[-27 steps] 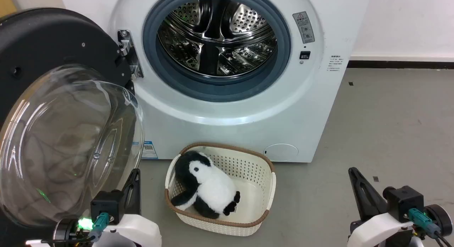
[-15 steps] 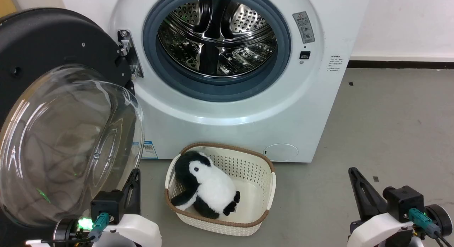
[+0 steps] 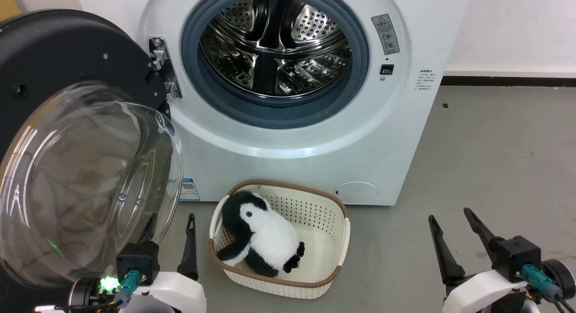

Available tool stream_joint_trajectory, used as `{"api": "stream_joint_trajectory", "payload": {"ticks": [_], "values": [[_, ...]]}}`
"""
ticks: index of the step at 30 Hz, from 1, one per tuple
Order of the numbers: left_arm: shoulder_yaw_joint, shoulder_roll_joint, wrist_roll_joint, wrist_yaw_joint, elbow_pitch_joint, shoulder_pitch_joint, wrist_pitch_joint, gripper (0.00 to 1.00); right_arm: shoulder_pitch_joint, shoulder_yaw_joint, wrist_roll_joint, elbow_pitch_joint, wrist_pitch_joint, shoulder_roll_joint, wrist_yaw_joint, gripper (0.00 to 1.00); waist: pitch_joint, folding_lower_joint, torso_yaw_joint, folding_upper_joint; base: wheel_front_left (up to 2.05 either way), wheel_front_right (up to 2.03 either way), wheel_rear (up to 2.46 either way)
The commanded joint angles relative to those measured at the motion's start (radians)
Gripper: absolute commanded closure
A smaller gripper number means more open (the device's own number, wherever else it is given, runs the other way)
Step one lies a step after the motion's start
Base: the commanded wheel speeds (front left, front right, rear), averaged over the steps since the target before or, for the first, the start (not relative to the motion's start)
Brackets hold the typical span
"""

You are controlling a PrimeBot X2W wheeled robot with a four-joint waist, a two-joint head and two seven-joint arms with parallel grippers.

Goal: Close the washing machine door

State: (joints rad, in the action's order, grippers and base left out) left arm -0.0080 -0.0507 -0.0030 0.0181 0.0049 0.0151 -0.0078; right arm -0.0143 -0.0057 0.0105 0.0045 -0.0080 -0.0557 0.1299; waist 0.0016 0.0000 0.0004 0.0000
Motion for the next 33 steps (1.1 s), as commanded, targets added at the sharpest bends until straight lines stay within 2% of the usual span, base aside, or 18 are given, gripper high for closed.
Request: {"api": "stream_joint_trajectory", "payload": {"ticks": [1, 2, 3, 13, 21, 28, 33], "values": [[-0.004, -0.001, 0.003, 0.011, -0.001, -0.003, -0.010, 0.06, 0.001, -0.005, 0.009, -0.003, -0.010, 0.000, 0.000, 0.00, 0.000, 0.0000, 0.000, 0.0000, 0.00, 0.00, 0.00], [-0.006, -0.001, 0.004, 0.014, -0.001, -0.004, -0.012, 0.71, 0.001, -0.006, 0.011, -0.004, -0.012, 0.000, 0.000, 0.00, 0.001, 0.0000, 0.000, 0.0000, 0.00, 0.00, 0.00], [-0.007, -0.002, 0.004, 0.017, -0.002, -0.005, -0.014, 1.00, 0.002, -0.007, 0.012, -0.005, -0.014, 0.000, 0.000, 0.00, 0.001, 0.0000, 0.001, 0.0000, 0.00, 0.00, 0.00], [-0.023, -0.020, 0.005, 0.046, -0.031, -0.027, -0.035, 1.00, 0.002, -0.017, 0.027, -0.009, -0.035, 0.001, 0.000, 0.00, 0.001, 0.0000, 0.012, 0.0000, 0.00, 0.00, 0.00], [0.000, -0.043, -0.010, 0.063, -0.092, -0.065, -0.052, 1.00, 0.002, -0.023, 0.040, -0.013, -0.052, 0.001, 0.000, 0.00, 0.002, 0.0000, 0.029, 0.0000, 0.00, 0.00, 0.00], [0.040, -0.067, -0.033, 0.059, -0.148, -0.113, -0.066, 1.00, -0.001, -0.031, 0.052, -0.014, -0.066, 0.002, 0.000, 0.00, 0.004, 0.0000, 0.051, 0.0000, 0.00, 0.00, 0.00], [0.097, -0.063, -0.075, 0.043, -0.175, -0.151, -0.077, 1.00, -0.001, -0.034, 0.060, -0.014, -0.077, 0.002, 0.000, 0.00, 0.006, 0.0000, 0.071, 0.0000, 0.00, 0.00, 0.00]]}}
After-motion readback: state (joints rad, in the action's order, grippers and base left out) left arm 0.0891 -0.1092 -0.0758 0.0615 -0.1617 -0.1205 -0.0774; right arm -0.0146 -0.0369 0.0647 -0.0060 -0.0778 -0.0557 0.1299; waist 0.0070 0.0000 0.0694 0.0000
